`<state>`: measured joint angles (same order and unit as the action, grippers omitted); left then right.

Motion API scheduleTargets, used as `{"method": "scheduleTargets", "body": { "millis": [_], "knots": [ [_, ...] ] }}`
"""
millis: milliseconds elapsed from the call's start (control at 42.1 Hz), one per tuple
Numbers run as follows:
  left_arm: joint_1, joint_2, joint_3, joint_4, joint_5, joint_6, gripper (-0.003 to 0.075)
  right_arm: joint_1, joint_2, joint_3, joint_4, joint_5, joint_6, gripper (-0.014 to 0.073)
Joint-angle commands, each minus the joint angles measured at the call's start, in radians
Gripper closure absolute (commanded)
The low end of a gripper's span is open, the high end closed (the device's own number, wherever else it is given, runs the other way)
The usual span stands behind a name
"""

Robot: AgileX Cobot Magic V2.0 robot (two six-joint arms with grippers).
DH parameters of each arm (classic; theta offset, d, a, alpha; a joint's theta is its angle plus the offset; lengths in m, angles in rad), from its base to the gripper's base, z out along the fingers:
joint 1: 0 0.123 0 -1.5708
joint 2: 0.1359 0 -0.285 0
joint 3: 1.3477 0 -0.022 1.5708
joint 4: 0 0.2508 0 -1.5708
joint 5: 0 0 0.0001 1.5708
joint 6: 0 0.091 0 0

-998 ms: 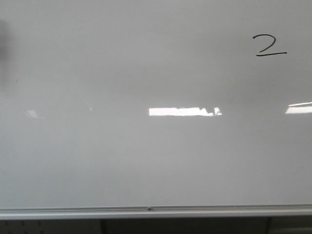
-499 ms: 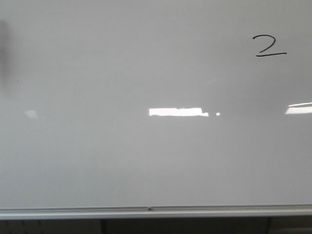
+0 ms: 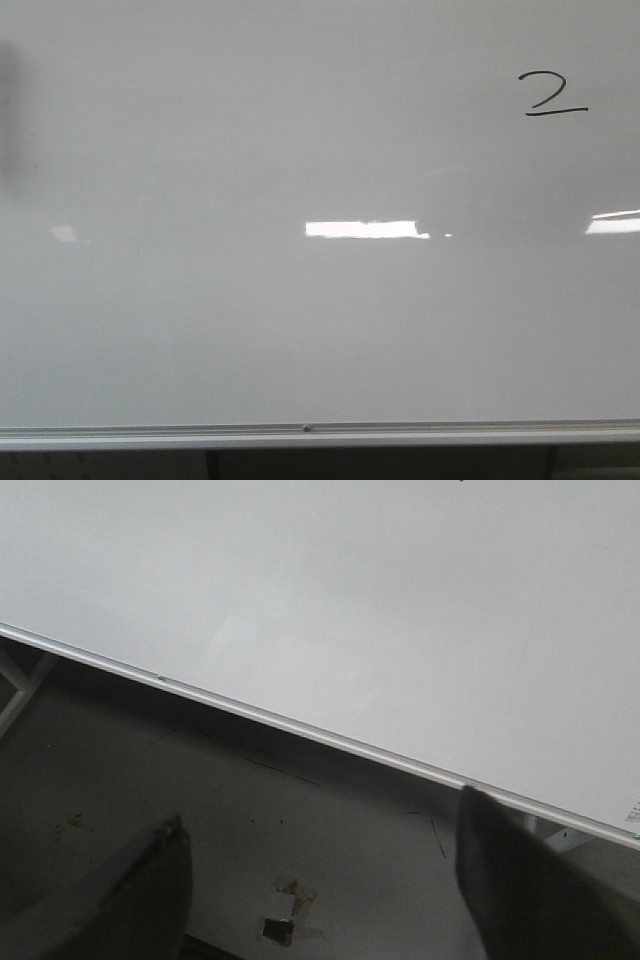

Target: Write number 2 on whiteboard

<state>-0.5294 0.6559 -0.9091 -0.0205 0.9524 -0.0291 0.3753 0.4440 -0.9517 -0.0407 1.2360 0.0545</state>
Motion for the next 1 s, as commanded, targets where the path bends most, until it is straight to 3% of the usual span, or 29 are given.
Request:
{"method": "scheduleTargets", "body": {
  "millis": [0,214,380,499,974],
  "knots": [
    [-0.008,0.002,-0.025,-0.010,-0.076,0.029,0.0325,-0.005,0.011,-0.029,-0.018,-0.067,-0.004,0.0135],
    [-0.008,0.002,-0.025,-0.010,-0.076,0.047,0.0570,-0.005,0.011,-0.029,-0.018,-0.067,-0.005,0.0426],
    [-0.008,0.002,-0.025,-0.008,-0.076,0.047,0.0733,-0.005,0.011,-0.029,-0.018,-0.067,-0.005,0.0586],
    [-0.008,0.002,-0.025,-0.008,-0.077,0.047,0.0741,-0.005,0.011,-0.029,-0.018,-0.067,-0.005,0.0666],
    [-0.008,0.002,-0.025,-0.008,-0.080,0.047,0.0741,-0.005,0.011,-0.029,-0.013,-0.073,-0.005,0.0662]
  ]
}}
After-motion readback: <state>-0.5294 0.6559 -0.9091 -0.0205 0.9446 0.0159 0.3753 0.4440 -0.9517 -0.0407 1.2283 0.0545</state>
